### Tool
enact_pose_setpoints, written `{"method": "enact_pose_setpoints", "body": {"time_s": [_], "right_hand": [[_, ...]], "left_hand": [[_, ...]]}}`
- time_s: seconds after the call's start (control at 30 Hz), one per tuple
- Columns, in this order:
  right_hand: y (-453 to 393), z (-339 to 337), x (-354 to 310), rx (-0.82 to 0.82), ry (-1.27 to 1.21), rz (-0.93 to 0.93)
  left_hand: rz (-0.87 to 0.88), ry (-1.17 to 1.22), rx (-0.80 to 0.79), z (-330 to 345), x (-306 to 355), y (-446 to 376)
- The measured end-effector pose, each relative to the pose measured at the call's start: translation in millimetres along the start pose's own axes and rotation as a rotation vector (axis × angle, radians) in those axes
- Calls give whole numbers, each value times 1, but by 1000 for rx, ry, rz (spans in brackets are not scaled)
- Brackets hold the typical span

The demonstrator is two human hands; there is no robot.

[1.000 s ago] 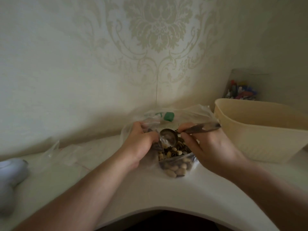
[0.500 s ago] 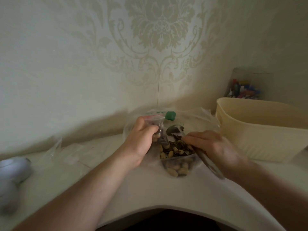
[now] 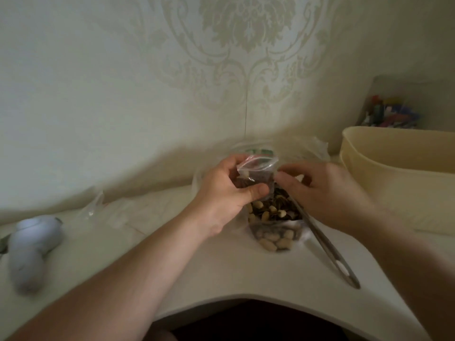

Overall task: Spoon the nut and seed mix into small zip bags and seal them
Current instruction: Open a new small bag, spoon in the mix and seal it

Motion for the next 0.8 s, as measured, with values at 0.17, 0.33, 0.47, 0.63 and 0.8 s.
{"method": "enact_pose_setpoints", "body": {"time_s": [0.17, 0.33, 0.47, 0.63, 0.8], "right_hand": [[-23, 28, -4, -275, -500, 130], [-22, 38, 8, -241, -833, 227], [-17, 36, 23, -34, -970, 274], [-15, 36, 34, 65, -1049, 363], [-10, 41, 22, 25, -1094, 338]], "left_hand": [[-15, 83, 14, 1, 2, -5], [-75, 128, 81, 1, 9, -23], [-135, 208, -38, 17, 18, -28], [-154, 193, -124, 26, 6, -20], [-188, 151, -42, 21, -5, -11]]}}
Point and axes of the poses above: each hand's wrist, its own y-axis away from the middle knuckle, its own z-axis out of the palm, x = y × z, the point moved 7 cm from there along -y, towards the middle knuckle
